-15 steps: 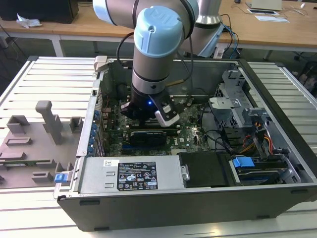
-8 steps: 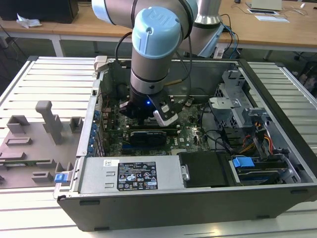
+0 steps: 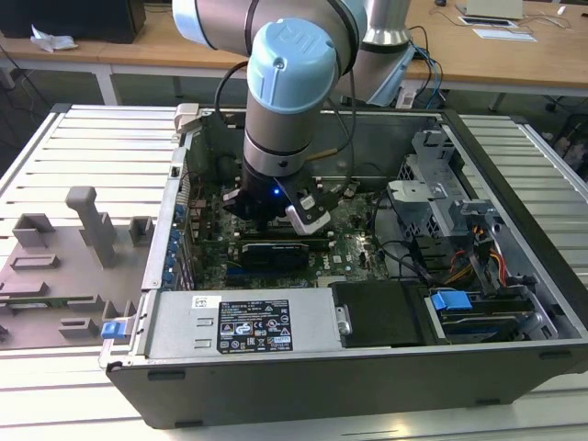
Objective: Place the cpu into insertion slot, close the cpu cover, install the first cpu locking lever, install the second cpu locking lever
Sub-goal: 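Install the second cpu locking lever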
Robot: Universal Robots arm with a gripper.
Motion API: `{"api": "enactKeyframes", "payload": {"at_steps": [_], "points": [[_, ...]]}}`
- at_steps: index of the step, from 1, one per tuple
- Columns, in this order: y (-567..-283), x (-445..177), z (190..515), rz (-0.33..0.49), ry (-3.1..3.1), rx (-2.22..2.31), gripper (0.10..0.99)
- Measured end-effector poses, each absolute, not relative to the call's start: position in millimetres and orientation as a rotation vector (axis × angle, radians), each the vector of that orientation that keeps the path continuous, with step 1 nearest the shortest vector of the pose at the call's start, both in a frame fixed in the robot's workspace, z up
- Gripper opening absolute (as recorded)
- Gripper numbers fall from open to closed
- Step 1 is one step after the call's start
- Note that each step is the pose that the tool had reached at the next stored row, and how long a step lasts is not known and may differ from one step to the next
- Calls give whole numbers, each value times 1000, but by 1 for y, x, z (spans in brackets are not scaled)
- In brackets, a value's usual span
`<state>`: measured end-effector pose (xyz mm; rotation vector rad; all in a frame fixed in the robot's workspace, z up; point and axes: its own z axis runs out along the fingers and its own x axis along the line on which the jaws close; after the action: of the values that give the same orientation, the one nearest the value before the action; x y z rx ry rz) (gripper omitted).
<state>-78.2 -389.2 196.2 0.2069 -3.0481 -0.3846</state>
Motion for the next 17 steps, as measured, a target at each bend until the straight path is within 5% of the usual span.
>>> {"api": "enactKeyframes", "payload": {"at_steps": [12,17], "points": [[-391,-59,207,-382,-3039,207,106],[-384,-48,208,-318,-3040,203,106]]}}
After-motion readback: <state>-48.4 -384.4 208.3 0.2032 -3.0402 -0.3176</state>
